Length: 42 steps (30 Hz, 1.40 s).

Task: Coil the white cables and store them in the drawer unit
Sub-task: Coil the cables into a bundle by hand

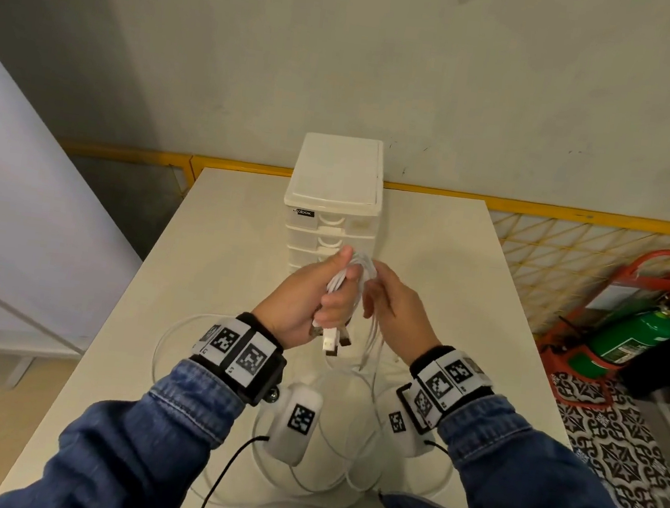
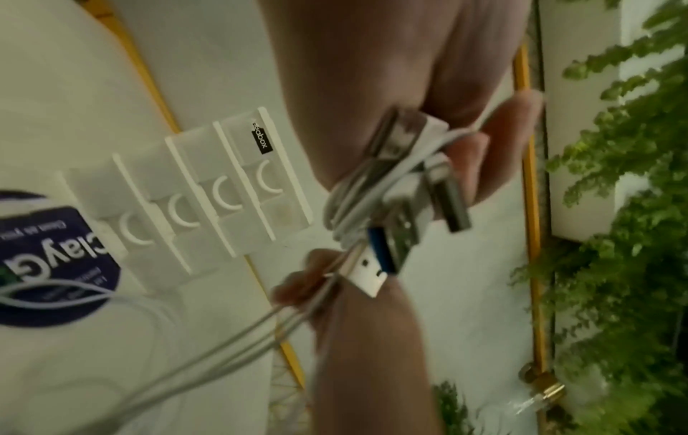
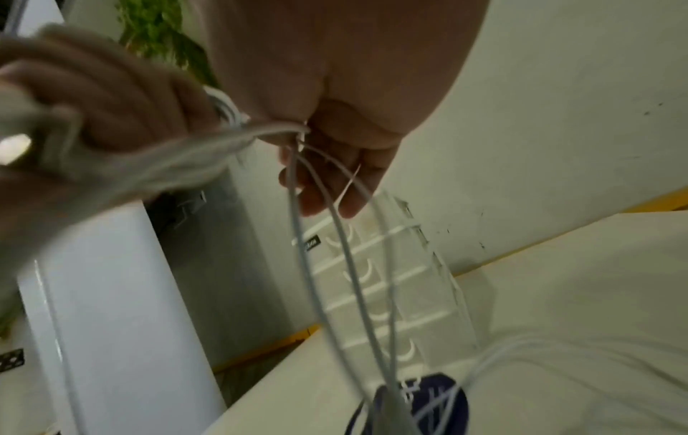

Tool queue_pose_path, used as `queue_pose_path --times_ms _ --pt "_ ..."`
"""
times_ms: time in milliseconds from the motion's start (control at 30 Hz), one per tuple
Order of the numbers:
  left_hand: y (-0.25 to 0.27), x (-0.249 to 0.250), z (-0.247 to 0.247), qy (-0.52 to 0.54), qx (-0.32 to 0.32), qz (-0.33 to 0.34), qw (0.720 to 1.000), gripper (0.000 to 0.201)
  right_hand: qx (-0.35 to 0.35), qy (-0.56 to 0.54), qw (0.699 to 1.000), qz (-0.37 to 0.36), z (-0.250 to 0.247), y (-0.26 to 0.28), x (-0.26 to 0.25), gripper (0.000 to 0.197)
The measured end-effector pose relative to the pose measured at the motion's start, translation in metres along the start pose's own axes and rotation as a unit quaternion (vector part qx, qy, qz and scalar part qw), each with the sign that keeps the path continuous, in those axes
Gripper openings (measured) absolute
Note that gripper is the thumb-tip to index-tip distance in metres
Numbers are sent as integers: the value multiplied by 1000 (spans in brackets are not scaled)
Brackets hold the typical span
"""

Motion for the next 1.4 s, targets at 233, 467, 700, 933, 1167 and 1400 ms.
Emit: queue_pose_path --times_ms 233,467,700,933,1167,1400 --pt "-4 44 6 122 -24 73 990 40 -96 17 992 79 41 31 31 22" --pt "-15 90 -28 243 60 170 953 39 -16 -77 987 138 33 33 46 21" --pt "-15 102 -72 211 218 249 920 36 -81 31 996 28 52 32 13 25" --pt "-8 85 -77 -264 323 297 859 31 -107 49 990 -72 50 31 -15 25" --pt "-28 28 -76 -476 195 129 848 28 -22 8 995 -92 10 11 -27 27" --pt "-18 -11 -32 -316 31 3 948 48 -10 -60 998 -25 -13 -15 -17 6"
Point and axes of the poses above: each hand's wrist, its own y-axis away from the middle knuckle, its own z-axis out of the palm, x = y × z, the point moved 10 cm from there along -y, towards the middle knuckle, and after that the axes turned 10 degrees about x, right-handed, at the moved point
